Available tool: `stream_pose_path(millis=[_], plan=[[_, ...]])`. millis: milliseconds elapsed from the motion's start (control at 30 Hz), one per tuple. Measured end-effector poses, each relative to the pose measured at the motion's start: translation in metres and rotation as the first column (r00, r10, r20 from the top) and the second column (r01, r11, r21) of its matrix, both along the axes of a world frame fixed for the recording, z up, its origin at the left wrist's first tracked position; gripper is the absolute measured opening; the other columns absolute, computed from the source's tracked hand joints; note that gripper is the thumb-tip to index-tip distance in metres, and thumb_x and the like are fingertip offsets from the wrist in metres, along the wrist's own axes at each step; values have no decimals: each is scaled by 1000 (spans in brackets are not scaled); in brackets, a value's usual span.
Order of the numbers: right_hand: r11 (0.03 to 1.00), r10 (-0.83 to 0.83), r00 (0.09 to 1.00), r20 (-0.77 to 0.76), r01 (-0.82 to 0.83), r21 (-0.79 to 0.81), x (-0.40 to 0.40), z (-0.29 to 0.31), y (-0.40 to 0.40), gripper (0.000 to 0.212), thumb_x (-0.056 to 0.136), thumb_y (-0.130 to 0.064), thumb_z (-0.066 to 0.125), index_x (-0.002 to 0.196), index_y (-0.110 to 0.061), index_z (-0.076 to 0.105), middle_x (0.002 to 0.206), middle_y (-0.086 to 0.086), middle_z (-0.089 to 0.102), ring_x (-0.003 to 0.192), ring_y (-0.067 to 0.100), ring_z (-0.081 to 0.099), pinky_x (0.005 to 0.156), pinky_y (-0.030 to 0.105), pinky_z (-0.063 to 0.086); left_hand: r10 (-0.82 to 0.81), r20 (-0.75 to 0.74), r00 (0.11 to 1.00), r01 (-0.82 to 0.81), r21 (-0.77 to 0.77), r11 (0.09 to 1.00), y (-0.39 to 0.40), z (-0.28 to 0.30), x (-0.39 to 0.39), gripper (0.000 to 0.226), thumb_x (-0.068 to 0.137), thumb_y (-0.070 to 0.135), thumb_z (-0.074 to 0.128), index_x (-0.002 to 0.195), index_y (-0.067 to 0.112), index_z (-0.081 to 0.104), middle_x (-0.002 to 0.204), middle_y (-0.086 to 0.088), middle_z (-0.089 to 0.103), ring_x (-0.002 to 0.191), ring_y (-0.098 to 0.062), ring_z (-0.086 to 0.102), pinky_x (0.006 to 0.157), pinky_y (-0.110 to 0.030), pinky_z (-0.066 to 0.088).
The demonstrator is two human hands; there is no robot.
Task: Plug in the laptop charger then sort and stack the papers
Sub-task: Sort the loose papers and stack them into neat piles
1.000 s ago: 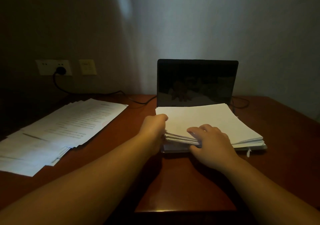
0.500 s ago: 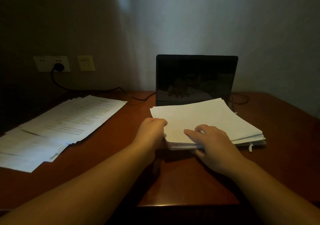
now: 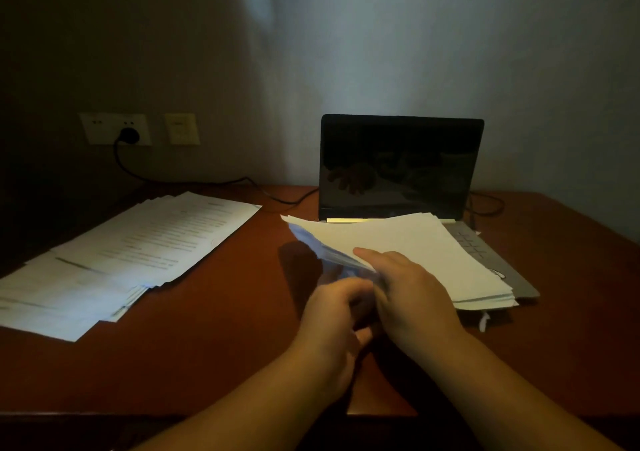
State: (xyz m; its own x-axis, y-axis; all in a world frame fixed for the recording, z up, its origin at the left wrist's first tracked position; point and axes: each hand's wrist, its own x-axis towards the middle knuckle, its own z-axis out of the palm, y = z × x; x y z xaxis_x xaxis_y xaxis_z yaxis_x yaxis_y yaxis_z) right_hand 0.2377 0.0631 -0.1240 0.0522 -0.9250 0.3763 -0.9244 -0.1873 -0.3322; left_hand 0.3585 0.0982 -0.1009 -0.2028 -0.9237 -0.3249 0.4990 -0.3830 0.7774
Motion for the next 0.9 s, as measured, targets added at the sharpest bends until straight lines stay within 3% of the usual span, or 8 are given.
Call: stream_pose_path(millis=[133, 233, 300, 367, 500, 600, 767, 900], plan=[[997, 31, 997, -73, -26, 71, 34, -2, 3, 63, 96, -45, 55, 149, -43, 21, 130, -8, 51, 118, 17, 55, 99, 31, 47, 154, 24, 988, -152, -89, 984, 2, -6, -3, 49, 93, 24, 63, 139, 33, 49, 119, -1, 67, 113, -21, 59, 98, -45, 50], [993, 75, 984, -160, -59, 101, 48, 10, 18, 48, 97, -39, 54, 142, -34, 38, 126, -4, 53, 111, 20, 55, 92, 34, 50, 268, 208, 941, -249, -114, 962, -1, -4, 6, 38, 98, 29, 59, 131, 10, 58, 99, -9, 68, 98, -28, 66, 85, -39, 54], [991, 111, 969, -223, -90, 98, 60, 17, 25, 32, 97, -27, 50, 128, -22, 47, 121, 2, 53, 107, 25, 54, 86, 40, 50, 297, 251, 922, -283, -89, 955, -2, -4, 14, 40, 102, 33, 52, 122, -2, 60, 105, -24, 66, 105, -42, 63, 84, -47, 52], [979, 144, 949, -282, -94, 183, 69, 20, 28, 36, 99, -27, 50, 135, -22, 45, 133, 4, 50, 117, 27, 51, 98, 43, 45, 314, 259, 914, -310, -56, 949, -2, -1, 24, 36, 104, 31, 49, 115, -1, 62, 111, -27, 62, 105, -43, 59, 84, -49, 51], [919, 224, 975, -6, -209, 335, 74, 34, 27, 73, 92, -51, 59, 150, -51, 15, 157, -20, 30, 141, 15, 37, 115, 40, 31, 318, 208, 925, -342, 94, 935, -11, 0, 44, 21, 104, 32, 47, 96, 17, 59, 102, -17, 66, 96, -34, 66, 93, -47, 54], [878, 293, 940, 172, -336, 340, 66, 37, 19, 67, 92, -50, 61, 146, -55, 23, 152, -23, 37, 136, 8, 41, 110, 34, 37, 370, 253, 894, -392, 39, 919, -26, 2, 63, 12, 103, 26, 49, 93, 22, 54, 97, -8, 65, 87, -27, 65, 86, -45, 58], [928, 262, 900, 349, -334, 166, 46, 37, -16, 55, 94, -35, 63, 144, -42, 39, 139, -20, 40, 122, -4, 39, 82, 3, 38, 409, 408, 816, -334, -244, 910, -49, 19, 105, 12, 98, 15, 49, 101, 19, 60, 88, -6, 71, 77, -24, 70, 62, -30, 52], [992, 109, 923, 369, -122, 15, 40, 42, -51, 62, 93, -18, 64, 147, -33, 38, 151, -9, 35, 134, 14, 41, 99, 28, 43, 335, 485, 808, -202, -305, 931, -63, 43, 141, 29, 97, 28, 54, 116, 7, 61, 102, -14, 71, 92, -33, 70, 71, -41, 58]])
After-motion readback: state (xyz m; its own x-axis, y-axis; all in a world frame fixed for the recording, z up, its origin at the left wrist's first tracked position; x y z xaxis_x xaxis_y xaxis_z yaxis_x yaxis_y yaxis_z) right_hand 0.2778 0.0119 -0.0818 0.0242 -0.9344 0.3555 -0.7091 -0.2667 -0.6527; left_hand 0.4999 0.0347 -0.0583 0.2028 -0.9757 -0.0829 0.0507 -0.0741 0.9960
